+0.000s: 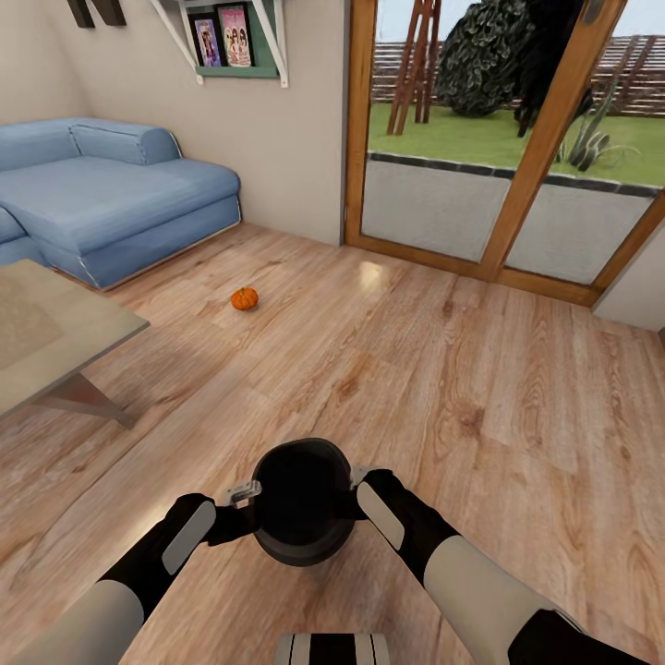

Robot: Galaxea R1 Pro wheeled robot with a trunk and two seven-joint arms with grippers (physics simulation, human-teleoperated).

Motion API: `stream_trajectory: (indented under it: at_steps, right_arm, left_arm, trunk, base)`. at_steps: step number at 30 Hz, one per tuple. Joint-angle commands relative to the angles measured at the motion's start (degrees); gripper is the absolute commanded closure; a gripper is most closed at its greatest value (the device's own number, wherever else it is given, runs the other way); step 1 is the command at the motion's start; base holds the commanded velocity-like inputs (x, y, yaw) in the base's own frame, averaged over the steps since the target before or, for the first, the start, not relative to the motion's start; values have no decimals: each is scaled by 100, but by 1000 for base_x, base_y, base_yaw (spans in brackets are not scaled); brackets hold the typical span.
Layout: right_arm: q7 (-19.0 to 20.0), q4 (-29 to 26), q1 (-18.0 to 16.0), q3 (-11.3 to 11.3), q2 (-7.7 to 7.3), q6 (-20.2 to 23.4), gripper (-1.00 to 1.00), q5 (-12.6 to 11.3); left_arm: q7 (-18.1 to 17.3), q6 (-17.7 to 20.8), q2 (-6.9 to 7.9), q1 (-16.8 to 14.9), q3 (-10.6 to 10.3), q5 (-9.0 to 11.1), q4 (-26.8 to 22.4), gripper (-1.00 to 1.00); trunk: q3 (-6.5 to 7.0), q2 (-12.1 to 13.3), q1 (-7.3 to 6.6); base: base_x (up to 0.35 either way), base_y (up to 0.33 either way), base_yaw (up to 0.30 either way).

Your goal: Place each of the two pumpkins and all three candles from the living room inside a cabinet in the living room (use any cabinet), then make sure every cabinet is closed, and position the cauldron so it is next to a table in the living room.

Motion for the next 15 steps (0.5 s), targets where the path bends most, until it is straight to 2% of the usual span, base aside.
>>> stream_trajectory:
  at_steps: [1, 15]
  right_arm:
    - [-45, -9, -4, 25, 0, -12, 100, -129]
    - [-45, -9, -4, 25, 0, -6, 100, -129]
  left_arm:
    - [35, -10, 2, -1, -30, 182, -13, 100]
    - [35, -4, 7, -1, -31, 182, -9, 100]
  trunk:
    - [-5, -2, -1]
    - [-5, -2, -1]
  base:
    - [0, 0, 0]
    - [0, 0, 0]
